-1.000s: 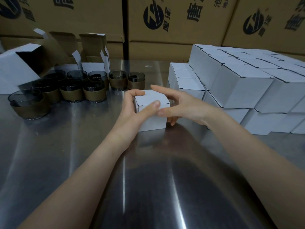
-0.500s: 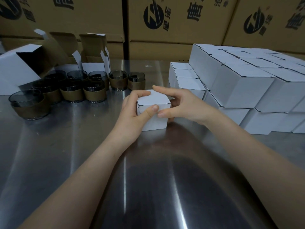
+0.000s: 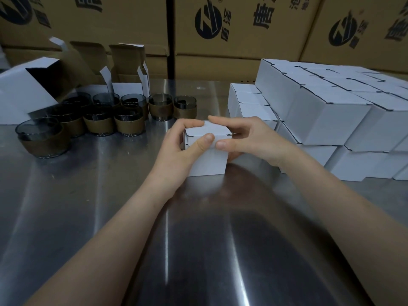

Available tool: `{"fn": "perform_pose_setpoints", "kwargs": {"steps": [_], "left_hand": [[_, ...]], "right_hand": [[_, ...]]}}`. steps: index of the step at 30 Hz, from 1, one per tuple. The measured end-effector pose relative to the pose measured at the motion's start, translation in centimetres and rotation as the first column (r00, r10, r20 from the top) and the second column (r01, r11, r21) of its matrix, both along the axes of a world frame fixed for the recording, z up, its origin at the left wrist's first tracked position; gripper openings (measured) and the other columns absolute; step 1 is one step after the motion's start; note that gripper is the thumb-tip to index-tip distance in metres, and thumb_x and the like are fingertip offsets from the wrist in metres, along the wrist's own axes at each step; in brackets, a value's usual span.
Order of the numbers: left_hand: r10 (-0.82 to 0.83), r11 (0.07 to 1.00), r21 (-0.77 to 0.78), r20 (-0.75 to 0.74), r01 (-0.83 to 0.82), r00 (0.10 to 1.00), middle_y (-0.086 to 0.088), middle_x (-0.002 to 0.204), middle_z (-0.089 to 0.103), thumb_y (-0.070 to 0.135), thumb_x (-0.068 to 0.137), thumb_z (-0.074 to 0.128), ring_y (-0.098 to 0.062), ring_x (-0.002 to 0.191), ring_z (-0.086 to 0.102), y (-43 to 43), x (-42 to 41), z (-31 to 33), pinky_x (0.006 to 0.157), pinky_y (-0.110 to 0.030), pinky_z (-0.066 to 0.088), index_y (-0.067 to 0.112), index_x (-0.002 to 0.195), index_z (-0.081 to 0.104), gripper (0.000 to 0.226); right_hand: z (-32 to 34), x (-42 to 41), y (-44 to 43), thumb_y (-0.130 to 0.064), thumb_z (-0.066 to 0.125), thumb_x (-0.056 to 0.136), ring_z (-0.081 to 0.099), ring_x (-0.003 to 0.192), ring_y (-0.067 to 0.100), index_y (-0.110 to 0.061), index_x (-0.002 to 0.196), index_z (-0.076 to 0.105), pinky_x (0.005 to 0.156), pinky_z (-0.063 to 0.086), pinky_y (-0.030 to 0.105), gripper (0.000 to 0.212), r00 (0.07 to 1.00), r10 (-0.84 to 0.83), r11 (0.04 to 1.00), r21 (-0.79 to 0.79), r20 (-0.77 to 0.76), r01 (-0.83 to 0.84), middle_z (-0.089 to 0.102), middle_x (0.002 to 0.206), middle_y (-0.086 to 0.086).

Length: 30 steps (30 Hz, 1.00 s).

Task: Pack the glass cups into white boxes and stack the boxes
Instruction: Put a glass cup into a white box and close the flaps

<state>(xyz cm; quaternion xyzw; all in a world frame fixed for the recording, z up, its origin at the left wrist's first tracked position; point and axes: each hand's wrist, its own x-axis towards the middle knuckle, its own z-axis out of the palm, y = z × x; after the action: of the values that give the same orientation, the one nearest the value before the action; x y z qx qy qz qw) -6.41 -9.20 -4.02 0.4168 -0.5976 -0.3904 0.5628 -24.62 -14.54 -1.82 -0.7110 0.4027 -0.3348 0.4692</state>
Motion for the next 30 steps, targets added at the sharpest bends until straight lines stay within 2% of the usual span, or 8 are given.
{"fn": "perform_pose_setpoints", "kwargs": {"steps": [3,9,12,15,18,21,26,30], "left_hand": [[0.006,1.000,0.014,-0.016,-0.006,1.000,-0.002,0.109,0.061,0.019,0.091,0.063,-0.004,0.092,0.059,0.15,-0.07,0.12,0.080,-0.029,0.053,0.010,0.112,0.057,0.024],[-0.009,0.999,0.052,-0.076,0.013,0.997,-0.012,0.114,0.063,0.036,0.080,0.062,-0.020,0.099,0.062,0.43,-0.24,0.46,0.089,-0.043,0.052,0.010,0.111,0.057,0.041],[-0.006,0.998,0.062,-0.109,0.012,0.994,-0.014,0.116,0.064,0.040,0.078,0.061,-0.031,0.107,0.063,0.34,-0.20,0.43,0.090,-0.046,0.052,0.014,0.106,0.058,0.039],[-0.006,0.998,0.069,-0.126,0.015,0.992,-0.009,0.112,0.064,0.043,0.077,0.062,-0.023,0.100,0.064,0.20,-0.19,0.38,0.090,-0.048,0.052,0.018,0.101,0.059,0.034],[-0.006,0.998,0.066,-0.141,0.015,0.990,-0.006,0.109,0.063,0.043,0.077,0.062,-0.021,0.099,0.061,0.12,-0.22,0.27,0.091,-0.050,0.051,0.019,0.099,0.060,0.032],[-0.006,0.998,0.067,-0.146,0.016,0.989,-0.002,0.106,0.063,0.044,0.077,0.062,-0.020,0.098,0.061,0.11,-0.23,0.19,0.091,-0.050,0.051,0.020,0.098,0.060,0.032],[-0.013,0.997,0.070,-0.136,0.023,0.991,0.001,0.107,0.063,0.045,0.077,0.062,-0.019,0.101,0.062,0.07,-0.14,0.04,0.092,-0.048,0.052,0.021,0.100,0.060,0.033],[-0.024,0.998,0.060,-0.121,0.032,0.992,0.002,0.108,0.063,0.045,0.080,0.059,-0.020,0.103,0.062,0.02,-0.15,-0.07,0.090,-0.042,0.052,0.024,0.100,0.059,0.029]], "right_hand": [[-0.10,0.05,-0.01,-0.035,0.081,0.067,0.067,0.097,0.042,-0.035,0.124,0.061,0.077,0.060,0.045,0.060,1.000,0.003,1.000,-0.008,0.011,-0.003,0.070,0.111,0.018],[-0.23,0.18,-0.11,-0.032,0.075,0.075,0.071,0.086,0.038,-0.037,0.122,0.062,0.073,0.061,0.044,0.049,1.000,-0.014,0.999,-0.031,-0.004,0.014,0.070,0.103,0.024],[-0.20,0.33,0.02,-0.034,0.075,0.076,0.071,0.082,0.040,-0.038,0.120,0.062,0.072,0.061,0.047,0.046,0.999,-0.028,0.998,-0.051,-0.018,0.027,0.071,0.099,0.024],[-0.08,0.47,0.25,-0.034,0.076,0.080,0.072,0.077,0.037,-0.037,0.119,0.063,0.069,0.061,0.045,0.041,0.999,-0.039,0.996,-0.076,-0.023,0.037,0.072,0.097,0.019],[0.13,0.60,0.47,-0.043,0.074,0.070,0.071,0.078,0.038,-0.039,0.116,0.064,0.070,0.061,0.047,0.047,0.999,-0.044,0.996,-0.079,-0.023,0.042,0.071,0.099,0.019],[0.18,0.55,0.51,-0.044,0.074,0.067,0.071,0.080,0.037,-0.036,0.117,0.065,0.069,0.061,0.046,0.052,0.999,-0.041,0.997,-0.069,-0.029,0.038,0.071,0.101,0.015],[0.34,0.36,0.48,-0.031,0.076,0.076,0.073,0.082,0.018,-0.027,0.124,0.064,0.065,0.061,0.034,0.050,0.997,-0.050,0.996,-0.076,-0.056,0.046,0.071,0.107,0.009],[0.65,0.29,0.82,-0.042,0.068,0.079,0.073,0.078,0.027,-0.028,0.127,0.061,0.069,0.061,0.043,0.051,0.993,-0.052,0.995,-0.087,-0.102,0.043,0.073,0.097,0.007]]}}
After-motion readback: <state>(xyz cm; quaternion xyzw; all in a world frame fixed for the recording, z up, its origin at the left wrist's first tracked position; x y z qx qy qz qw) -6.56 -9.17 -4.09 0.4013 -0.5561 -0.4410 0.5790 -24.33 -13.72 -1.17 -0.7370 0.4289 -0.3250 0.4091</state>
